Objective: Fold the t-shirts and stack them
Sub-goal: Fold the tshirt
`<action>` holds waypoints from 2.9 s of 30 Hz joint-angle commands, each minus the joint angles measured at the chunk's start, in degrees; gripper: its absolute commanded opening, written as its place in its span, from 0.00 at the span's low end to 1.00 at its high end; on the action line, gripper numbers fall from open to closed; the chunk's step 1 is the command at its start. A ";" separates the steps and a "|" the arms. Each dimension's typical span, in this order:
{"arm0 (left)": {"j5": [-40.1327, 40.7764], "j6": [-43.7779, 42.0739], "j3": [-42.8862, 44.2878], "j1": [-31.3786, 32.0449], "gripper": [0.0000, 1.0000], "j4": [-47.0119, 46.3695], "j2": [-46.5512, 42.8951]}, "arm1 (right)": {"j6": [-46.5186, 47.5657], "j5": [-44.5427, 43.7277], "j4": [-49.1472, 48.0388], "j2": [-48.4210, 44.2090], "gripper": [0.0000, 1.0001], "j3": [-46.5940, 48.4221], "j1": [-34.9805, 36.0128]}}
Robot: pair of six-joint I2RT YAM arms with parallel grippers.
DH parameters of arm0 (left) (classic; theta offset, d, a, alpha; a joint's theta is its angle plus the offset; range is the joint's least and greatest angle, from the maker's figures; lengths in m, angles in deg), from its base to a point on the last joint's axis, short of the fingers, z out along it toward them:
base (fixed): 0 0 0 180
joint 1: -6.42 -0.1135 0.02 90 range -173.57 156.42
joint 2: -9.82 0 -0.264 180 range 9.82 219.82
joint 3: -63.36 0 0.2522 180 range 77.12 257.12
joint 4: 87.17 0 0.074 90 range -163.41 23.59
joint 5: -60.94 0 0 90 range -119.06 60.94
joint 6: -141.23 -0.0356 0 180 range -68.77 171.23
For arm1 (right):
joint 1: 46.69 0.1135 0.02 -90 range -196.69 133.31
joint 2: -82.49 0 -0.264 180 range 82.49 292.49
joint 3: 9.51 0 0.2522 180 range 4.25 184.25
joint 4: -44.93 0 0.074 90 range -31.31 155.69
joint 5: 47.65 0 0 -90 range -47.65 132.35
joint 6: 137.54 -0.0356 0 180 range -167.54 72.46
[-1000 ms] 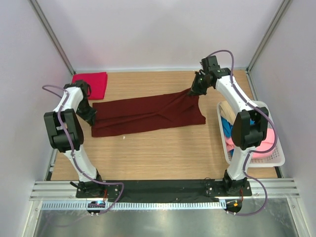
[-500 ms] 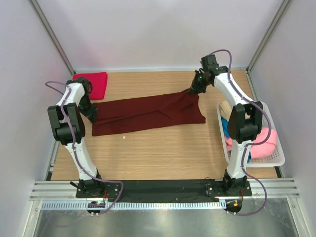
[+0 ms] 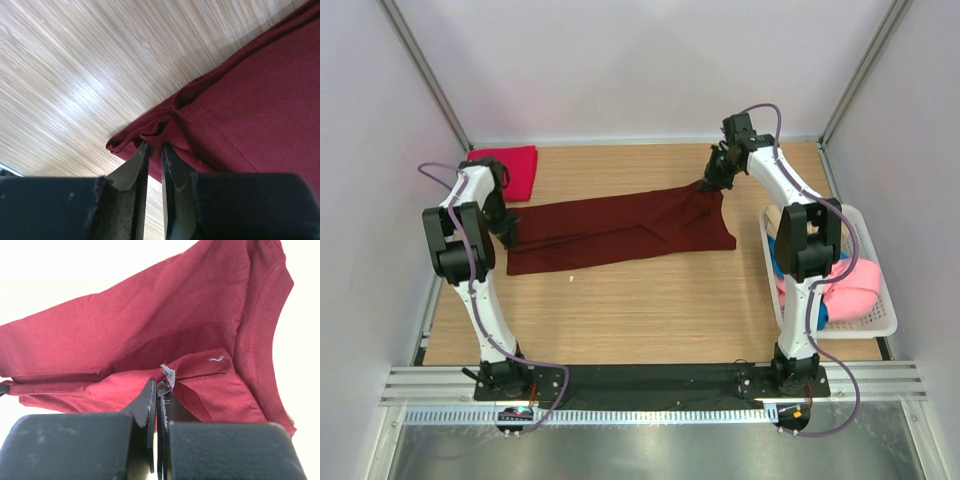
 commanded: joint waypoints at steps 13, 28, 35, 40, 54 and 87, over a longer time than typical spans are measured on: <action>1.92 -0.63 5.01 -0.08 0.16 1.58 2.28 | 0.70 -1.41 -0.15 2.01 0.01 4.47 -0.39; 7.20 -0.37 8.10 -0.08 0.56 4.75 -4.48 | -2.20 -2.29 -2.52 7.37 0.04 8.25 -1.45; 0.09 -1.94 -2.26 2.55 0.61 -3.33 -12.12 | -4.40 -1.85 -3.57 10.97 0.15 11.67 -1.80; -5.36 -3.09 -8.17 5.36 0.57 -8.96 -15.91 | -12.37 4.64 -10.33 13.43 0.41 12.90 -4.08; -9.95 -7.83 -5.81 3.96 0.49 -10.47 -5.38 | -5.37 9.05 -5.92 -2.72 0.64 -5.24 1.54; -9.59 -7.66 -16.61 2.20 0.55 -9.58 -1.76 | -5.20 -35.60 -1.27 18.54 0.64 13.62 13.41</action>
